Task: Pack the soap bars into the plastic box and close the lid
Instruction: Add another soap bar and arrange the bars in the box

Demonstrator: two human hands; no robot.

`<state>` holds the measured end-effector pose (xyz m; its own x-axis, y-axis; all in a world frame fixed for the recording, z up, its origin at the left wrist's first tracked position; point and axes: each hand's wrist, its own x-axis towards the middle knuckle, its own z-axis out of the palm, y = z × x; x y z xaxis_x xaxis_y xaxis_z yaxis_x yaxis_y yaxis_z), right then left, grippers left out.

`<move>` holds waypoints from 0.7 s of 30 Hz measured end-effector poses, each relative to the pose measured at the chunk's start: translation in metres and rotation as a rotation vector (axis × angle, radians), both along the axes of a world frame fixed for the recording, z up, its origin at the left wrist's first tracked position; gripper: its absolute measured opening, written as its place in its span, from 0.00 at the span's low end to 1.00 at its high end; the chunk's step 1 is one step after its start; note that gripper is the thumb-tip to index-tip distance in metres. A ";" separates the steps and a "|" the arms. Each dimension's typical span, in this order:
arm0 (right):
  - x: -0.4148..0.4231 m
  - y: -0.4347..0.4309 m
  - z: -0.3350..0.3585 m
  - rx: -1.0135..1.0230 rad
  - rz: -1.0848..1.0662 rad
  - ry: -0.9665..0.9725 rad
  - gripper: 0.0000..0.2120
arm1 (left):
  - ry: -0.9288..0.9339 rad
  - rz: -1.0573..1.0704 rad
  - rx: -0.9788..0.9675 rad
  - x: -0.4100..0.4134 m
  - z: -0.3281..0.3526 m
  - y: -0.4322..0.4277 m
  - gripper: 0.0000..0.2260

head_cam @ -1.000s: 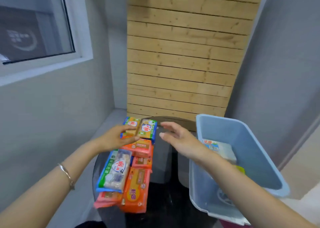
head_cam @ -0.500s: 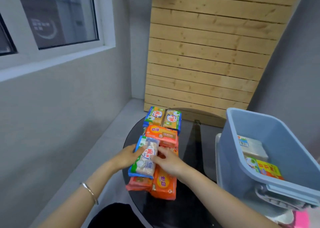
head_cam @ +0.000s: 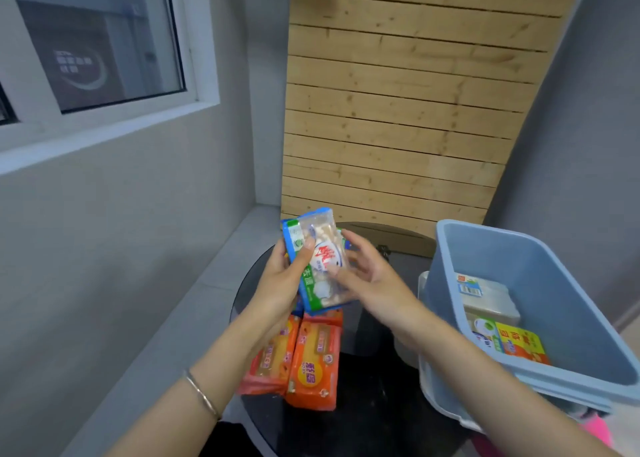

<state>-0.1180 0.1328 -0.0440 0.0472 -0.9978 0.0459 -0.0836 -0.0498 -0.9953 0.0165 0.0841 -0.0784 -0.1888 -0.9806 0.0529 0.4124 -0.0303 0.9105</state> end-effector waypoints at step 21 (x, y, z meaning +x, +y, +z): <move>-0.271 0.035 0.054 0.045 -0.093 0.346 0.06 | -0.722 -0.601 -0.643 -0.197 0.090 -0.046 0.09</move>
